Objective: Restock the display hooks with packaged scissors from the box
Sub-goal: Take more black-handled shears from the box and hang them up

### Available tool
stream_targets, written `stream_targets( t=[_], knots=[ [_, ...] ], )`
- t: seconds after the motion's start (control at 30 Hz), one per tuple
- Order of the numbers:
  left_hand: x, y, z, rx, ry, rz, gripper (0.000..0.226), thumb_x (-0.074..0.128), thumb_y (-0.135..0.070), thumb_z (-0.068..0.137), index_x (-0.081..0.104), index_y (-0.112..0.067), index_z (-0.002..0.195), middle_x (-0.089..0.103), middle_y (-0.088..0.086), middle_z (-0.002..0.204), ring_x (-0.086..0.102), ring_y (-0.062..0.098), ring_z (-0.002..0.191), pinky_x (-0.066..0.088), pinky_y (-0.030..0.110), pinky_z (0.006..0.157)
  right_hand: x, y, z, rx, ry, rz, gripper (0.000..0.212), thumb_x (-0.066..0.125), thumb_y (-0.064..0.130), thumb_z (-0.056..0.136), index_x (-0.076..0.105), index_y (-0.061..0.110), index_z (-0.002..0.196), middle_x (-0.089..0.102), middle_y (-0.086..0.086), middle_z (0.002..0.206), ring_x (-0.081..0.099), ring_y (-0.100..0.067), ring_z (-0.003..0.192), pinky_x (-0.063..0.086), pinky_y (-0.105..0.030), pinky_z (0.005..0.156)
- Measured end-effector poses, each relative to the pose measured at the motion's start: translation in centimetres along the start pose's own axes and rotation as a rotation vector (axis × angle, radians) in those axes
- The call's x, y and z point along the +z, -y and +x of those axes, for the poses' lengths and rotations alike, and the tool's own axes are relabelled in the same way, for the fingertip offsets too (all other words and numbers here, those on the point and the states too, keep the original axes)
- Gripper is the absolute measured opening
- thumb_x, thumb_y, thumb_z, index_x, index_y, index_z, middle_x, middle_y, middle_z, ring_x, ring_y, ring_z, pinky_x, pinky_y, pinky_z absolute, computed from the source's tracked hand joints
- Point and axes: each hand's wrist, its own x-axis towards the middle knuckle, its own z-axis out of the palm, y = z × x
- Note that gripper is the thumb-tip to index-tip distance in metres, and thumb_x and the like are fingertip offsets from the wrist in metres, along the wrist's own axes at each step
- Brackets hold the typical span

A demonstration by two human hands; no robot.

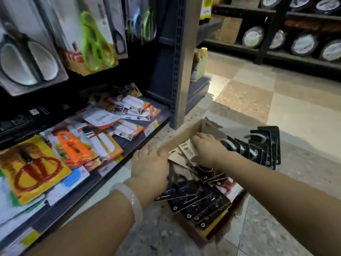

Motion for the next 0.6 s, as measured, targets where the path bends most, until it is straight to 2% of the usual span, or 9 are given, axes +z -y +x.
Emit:
stream_targets(
  t=[0.1, 0.2, 0.37, 0.47, 0.6],
  knots=[
    [1.0, -1.8, 3.0, 0.009, 0.089, 0.02, 0.076, 0.063, -0.04, 0.083, 0.024, -0.016, 0.144, 0.016, 0.014, 0.154, 0.017, 0.031, 0.142, 0.018, 0.042, 0.114, 0.7, -3.4, 1.9, 0.08, 0.071, 0.079, 0.065, 0.063, 0.039, 0.083, 0.036, 0.011, 0.135, 0.041, -0.017, 0.138, 0.041, -0.036, 0.125, 0.038, -0.04, 0.103],
    [2.1, -3.0, 5.4, -0.001, 0.14, -0.011, 0.073, 0.064, -0.039, 0.083, 0.028, -0.015, 0.141, 0.021, 0.013, 0.152, 0.021, 0.031, 0.14, 0.022, 0.042, 0.113, 2.1, -5.3, 2.8, 0.14, 0.181, 0.156, 0.073, 0.062, 0.045, 0.084, 0.03, 0.009, 0.139, 0.044, -0.019, 0.136, 0.045, -0.035, 0.123, 0.04, -0.038, 0.099],
    [4.1, -4.4, 8.5, -0.056, 0.23, -0.262, 0.057, 0.058, -0.039, 0.088, 0.038, -0.015, 0.136, 0.041, 0.013, 0.14, 0.038, 0.031, 0.129, 0.037, 0.038, 0.101, 2.9, -6.6, 3.6, 0.248, 0.3, 0.279, 0.088, 0.069, 0.046, 0.079, 0.024, 0.006, 0.142, 0.05, -0.013, 0.137, 0.05, -0.029, 0.122, 0.043, -0.032, 0.091],
    [5.3, -5.3, 9.0, -0.044, 0.24, -0.364, 0.057, 0.059, -0.037, 0.088, 0.04, -0.012, 0.136, 0.045, 0.014, 0.138, 0.042, 0.031, 0.128, 0.038, 0.034, 0.101, 2.9, -6.5, 3.9, 0.278, 0.254, 0.289, 0.084, 0.074, 0.043, 0.073, 0.03, 0.007, 0.135, 0.054, -0.013, 0.128, 0.054, -0.03, 0.116, 0.045, -0.035, 0.087],
    [5.9, -6.1, 9.1, -0.031, 0.171, -0.488, 0.047, 0.05, -0.038, 0.094, 0.047, -0.009, 0.13, 0.052, 0.015, 0.133, 0.051, 0.03, 0.119, 0.042, 0.033, 0.096, 3.1, -6.6, 3.6, 0.303, 0.086, 0.381, 0.081, 0.077, 0.041, 0.066, 0.031, 0.01, 0.126, 0.055, -0.015, 0.117, 0.054, -0.031, 0.107, 0.049, -0.038, 0.083]
  ],
)
